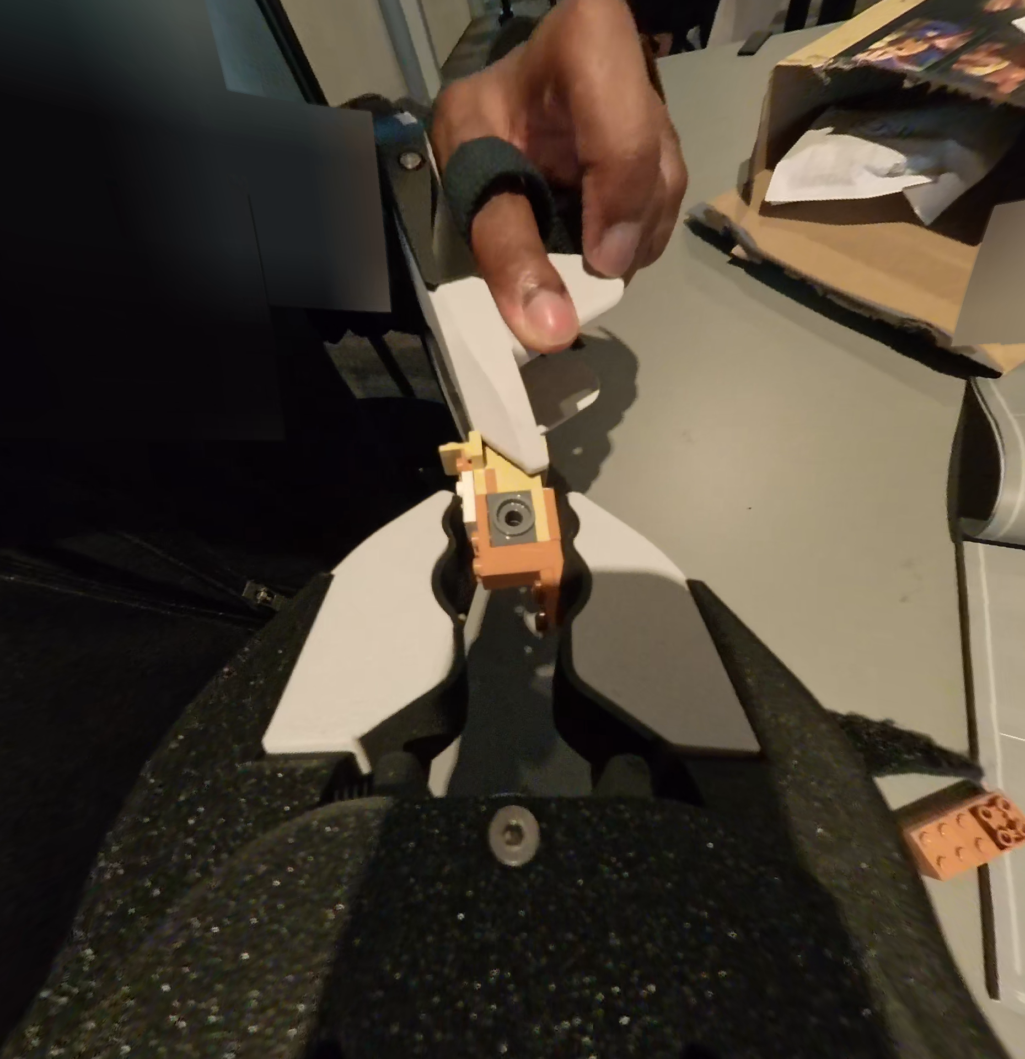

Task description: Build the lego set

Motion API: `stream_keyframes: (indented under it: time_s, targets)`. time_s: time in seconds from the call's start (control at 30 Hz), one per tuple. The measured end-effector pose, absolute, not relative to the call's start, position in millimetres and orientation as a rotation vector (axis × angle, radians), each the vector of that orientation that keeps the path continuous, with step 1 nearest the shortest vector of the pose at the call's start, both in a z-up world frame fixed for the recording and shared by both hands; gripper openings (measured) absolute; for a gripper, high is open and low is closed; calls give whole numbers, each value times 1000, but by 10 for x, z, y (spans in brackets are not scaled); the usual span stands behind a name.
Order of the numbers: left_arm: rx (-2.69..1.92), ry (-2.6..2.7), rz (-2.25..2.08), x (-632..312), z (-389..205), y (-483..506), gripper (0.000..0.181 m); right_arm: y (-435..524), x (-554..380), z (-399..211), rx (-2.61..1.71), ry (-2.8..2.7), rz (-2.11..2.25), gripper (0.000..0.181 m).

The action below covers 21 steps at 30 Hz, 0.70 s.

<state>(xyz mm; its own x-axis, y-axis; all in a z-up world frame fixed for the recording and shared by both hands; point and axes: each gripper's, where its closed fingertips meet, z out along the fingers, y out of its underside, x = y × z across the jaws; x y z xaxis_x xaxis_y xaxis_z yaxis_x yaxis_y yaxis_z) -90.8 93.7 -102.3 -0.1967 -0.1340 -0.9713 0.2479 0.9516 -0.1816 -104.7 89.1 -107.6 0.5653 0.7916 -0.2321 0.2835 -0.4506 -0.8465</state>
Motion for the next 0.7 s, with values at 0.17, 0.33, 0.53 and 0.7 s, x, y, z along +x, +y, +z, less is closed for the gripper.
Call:
stream_keyframes:
  time_s: [0.17,0.33,0.53,0.7]
  targets:
    - [125,1765,-336,-931,-1062,869,16,822,-1065,-1132,-2004,-933,807,29]
    - [122,1789,-298,-891,-1123,908,16,864,-1003,-1195,-2028,-929,746,32]
    - [162,1827,-251,-872,-1195,911,16,850,-958,-1269,-2084,-1060,564,43]
    - [203,1841,-193,-864,-1222,910,16,863,-942,-1315,-2107,-1100,502,36]
